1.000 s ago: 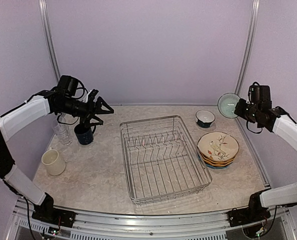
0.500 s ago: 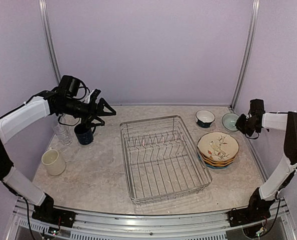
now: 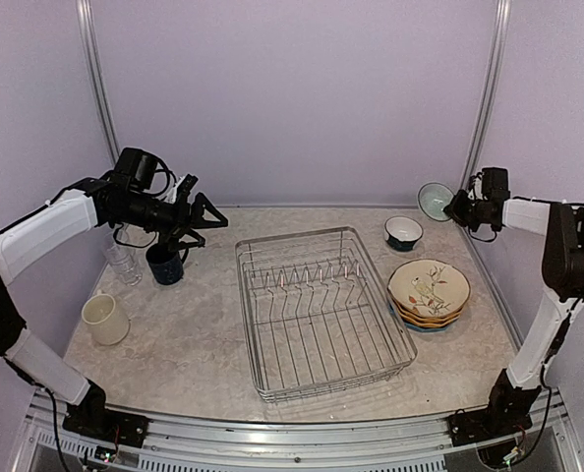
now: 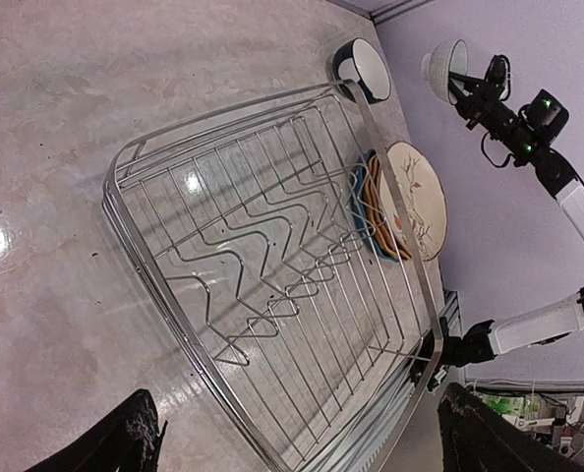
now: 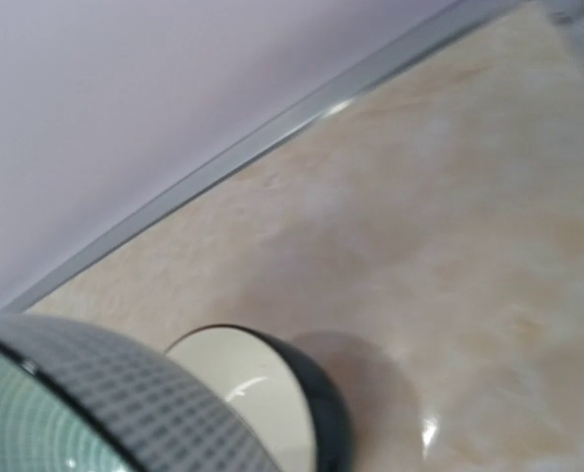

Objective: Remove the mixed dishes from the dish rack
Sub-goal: Place the bowl in the bowl.

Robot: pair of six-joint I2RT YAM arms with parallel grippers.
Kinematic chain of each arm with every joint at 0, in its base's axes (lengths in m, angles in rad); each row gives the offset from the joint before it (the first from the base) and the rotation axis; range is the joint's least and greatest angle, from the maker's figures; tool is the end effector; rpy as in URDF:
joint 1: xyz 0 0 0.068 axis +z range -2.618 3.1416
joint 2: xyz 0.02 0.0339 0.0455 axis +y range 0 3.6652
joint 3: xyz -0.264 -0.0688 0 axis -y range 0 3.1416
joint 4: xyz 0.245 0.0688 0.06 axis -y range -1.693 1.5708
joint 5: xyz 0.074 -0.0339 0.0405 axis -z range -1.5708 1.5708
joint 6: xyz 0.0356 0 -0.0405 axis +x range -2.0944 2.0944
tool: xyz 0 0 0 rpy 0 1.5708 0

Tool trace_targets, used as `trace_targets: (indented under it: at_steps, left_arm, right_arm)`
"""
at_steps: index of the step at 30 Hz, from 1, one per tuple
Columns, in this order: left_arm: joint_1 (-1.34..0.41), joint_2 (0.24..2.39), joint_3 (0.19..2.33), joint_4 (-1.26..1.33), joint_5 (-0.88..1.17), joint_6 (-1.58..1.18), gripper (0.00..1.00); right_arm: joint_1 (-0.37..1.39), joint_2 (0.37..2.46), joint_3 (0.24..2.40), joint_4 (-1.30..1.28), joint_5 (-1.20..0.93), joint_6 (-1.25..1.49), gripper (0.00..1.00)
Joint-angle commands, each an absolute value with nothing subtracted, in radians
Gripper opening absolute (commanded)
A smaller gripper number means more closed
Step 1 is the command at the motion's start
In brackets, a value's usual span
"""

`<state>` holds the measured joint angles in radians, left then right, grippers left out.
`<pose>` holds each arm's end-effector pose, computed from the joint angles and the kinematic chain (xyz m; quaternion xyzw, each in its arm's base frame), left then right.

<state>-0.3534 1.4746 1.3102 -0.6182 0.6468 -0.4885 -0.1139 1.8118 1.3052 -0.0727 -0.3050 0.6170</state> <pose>0.2917 -0.1305 0.3232 0.0627 0.8817 -0.4166 0.2124 0.4152 -0.0367 0.2444 0.2432 0.8378 0.2464 0.4221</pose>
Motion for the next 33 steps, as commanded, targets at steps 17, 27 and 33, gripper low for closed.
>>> trace_targets:
  at_steps: [17,27,33]
  left_arm:
    - [-0.358,1.463,1.316,-0.623,0.665,-0.472,0.94]
    - [-0.357,1.438,1.313,-0.616,0.675,-0.476,0.94]
    - [-0.353,1.428,1.313,-0.617,0.67,-0.472,0.94]
  right_arm:
    - [0.024,2.137,1.713,-0.314,-0.229,0.44,0.02]
    - [0.069,2.191,1.776,-0.407,-0.141,0.396,0.05]
    - [0.074,2.194,1.788,-0.446,-0.077,0.382,0.1]
